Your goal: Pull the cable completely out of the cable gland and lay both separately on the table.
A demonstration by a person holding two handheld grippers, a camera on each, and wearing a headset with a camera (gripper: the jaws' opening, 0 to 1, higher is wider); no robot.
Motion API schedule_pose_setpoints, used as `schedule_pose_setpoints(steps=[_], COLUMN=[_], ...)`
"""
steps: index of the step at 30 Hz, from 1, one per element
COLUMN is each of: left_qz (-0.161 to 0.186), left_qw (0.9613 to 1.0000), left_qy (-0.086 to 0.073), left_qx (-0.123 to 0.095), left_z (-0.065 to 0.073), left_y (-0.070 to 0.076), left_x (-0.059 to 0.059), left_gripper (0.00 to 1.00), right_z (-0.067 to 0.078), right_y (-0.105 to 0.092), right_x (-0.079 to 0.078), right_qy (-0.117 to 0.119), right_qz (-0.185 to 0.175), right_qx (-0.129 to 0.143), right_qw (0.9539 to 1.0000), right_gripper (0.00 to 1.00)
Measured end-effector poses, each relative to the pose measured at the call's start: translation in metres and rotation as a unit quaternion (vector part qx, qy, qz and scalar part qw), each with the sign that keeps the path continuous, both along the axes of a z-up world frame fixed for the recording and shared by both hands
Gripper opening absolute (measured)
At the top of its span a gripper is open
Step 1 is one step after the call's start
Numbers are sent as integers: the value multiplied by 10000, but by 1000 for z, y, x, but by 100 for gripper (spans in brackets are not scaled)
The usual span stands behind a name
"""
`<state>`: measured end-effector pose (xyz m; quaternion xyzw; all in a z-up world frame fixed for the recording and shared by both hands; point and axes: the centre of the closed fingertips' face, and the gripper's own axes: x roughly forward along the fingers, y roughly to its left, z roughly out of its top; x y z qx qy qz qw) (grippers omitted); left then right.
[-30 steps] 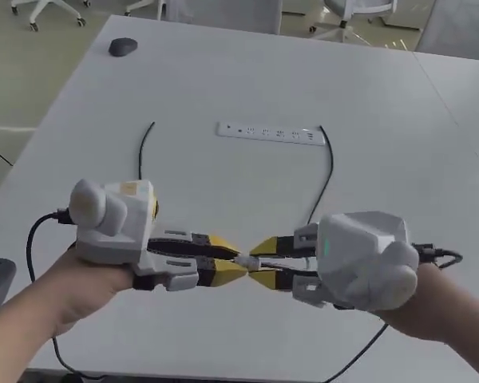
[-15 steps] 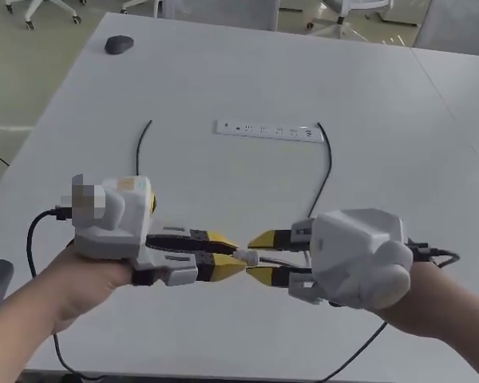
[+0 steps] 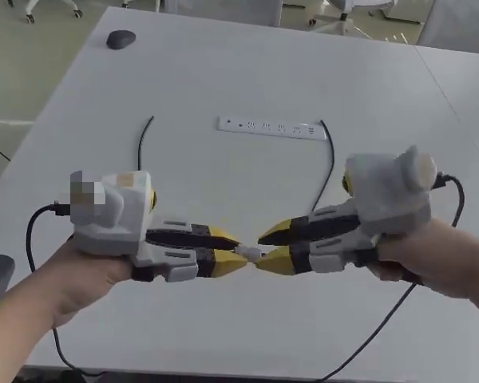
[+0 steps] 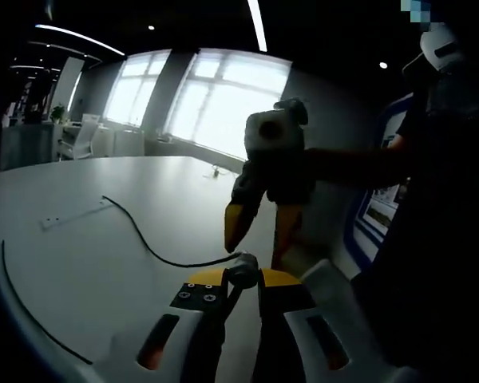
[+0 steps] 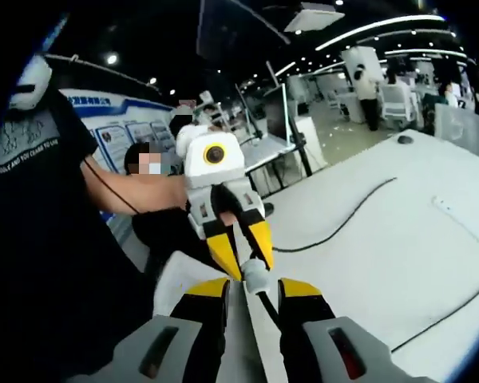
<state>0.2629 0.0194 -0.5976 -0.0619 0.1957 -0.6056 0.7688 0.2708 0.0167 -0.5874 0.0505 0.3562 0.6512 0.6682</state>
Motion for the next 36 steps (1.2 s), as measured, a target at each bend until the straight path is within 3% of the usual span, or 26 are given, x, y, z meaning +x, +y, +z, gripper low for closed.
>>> schedule_pose_setpoints(steps=[3,6,9,11,13,16,21,27,33,36], left_qz=[-32,-54,-114,-162,-188,-196,-242,-257,-250,-206], left_qw=[9997,9993,9989,9985,9983,9982,9982,9982,9987,9990], left_qy=[-243,-365,-444,-518,-553,-561,-553,-537,-443,-401], left_qx=[-33,-67,-38,-5,-5,-18,-15,32,64,52], left_z=[5,8,9,10,10,11,11,10,7,7], left_y=[1,0,-1,-2,-2,-2,-3,-4,-5,-4], left_x=[1,1,0,-1,-1,-1,-3,-5,-7,-6], left_gripper=[15,15,15,15,15,15,15,15,15,15], right_z=[1,-2,-3,3,9,1,-3,-2,-4,-5], right_y=[-2,-3,-3,-1,0,1,4,5,5,5], right_x=[7,1,-2,-5,-13,-15,-18,-24,-25,-23], right_qy=[627,1461,1733,2013,2425,2341,2585,2562,2015,1555], right_qz=[-151,-88,-8,31,160,263,298,459,587,561], right_qx=[198,341,531,715,835,708,634,591,505,473], right_qw=[9977,9886,9834,9769,9664,9693,9635,9637,9764,9851], right_gripper=[15,16,18,19,20,20,15,10,9,8])
